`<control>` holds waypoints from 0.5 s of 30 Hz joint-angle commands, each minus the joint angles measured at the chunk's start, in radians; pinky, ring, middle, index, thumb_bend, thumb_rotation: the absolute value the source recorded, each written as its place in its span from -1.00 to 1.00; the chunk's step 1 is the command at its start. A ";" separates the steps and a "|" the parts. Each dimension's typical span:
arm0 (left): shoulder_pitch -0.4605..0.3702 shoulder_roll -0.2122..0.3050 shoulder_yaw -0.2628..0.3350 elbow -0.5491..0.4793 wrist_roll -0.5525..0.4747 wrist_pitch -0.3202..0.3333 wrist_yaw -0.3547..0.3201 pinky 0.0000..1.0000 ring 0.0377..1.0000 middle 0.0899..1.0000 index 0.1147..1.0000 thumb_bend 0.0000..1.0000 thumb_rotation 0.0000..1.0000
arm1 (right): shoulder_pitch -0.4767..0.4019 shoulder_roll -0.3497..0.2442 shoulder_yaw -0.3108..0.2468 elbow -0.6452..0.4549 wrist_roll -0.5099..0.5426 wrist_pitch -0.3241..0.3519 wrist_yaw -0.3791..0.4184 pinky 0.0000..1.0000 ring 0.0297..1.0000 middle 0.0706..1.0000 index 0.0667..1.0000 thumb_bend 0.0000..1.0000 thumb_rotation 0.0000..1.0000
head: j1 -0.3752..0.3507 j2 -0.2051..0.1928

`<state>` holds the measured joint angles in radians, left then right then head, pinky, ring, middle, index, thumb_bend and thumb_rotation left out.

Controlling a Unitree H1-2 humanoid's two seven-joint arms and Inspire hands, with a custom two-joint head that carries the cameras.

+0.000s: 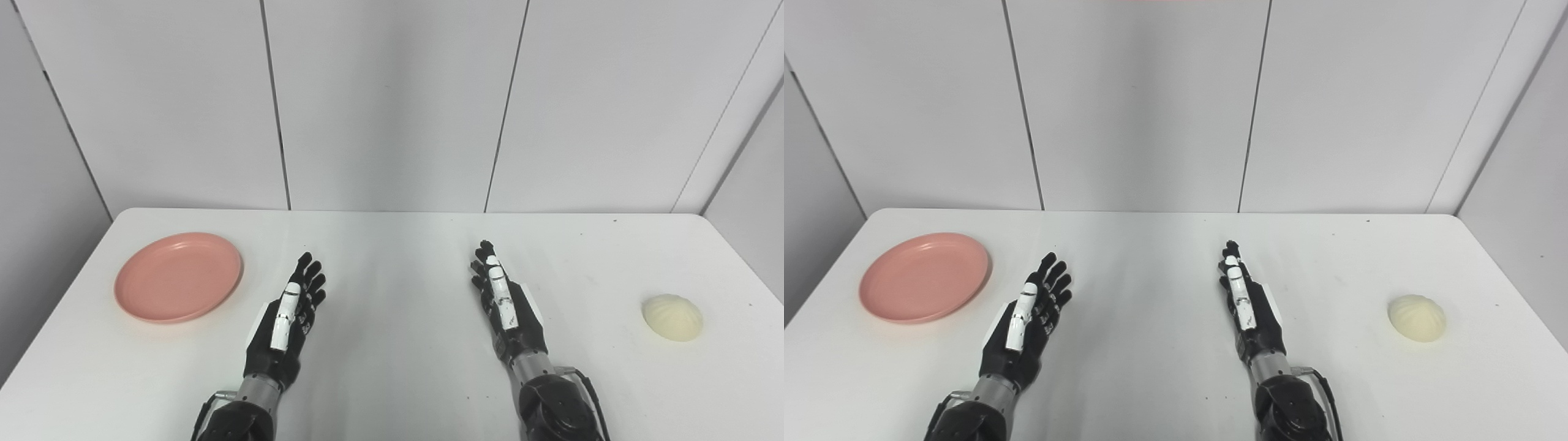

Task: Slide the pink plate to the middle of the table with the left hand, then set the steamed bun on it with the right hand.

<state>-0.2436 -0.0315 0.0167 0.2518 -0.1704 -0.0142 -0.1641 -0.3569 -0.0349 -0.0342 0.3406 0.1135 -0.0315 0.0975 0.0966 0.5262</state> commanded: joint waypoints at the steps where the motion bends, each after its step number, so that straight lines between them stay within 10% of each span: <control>1: 0.070 0.008 0.004 0.085 -0.003 0.042 0.005 1.00 0.98 1.00 1.00 -0.20 1.00 | 0.049 0.011 0.002 0.051 0.007 -0.011 0.006 1.00 1.00 1.00 1.00 -0.67 1.00 | 0.001 0.001; 15: 0.068 0.010 0.003 0.091 -0.004 0.038 0.000 1.00 0.98 1.00 1.00 -0.19 1.00 | 0.045 0.009 -0.001 0.062 0.010 -0.016 0.008 1.00 1.00 1.00 1.00 -0.65 1.00 | 0.002 0.002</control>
<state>-0.2446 -0.0314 0.0166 0.2534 -0.1704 -0.0142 -0.1650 -0.3572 -0.0349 -0.0346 0.3416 0.1145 -0.0319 0.0978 0.0982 0.5277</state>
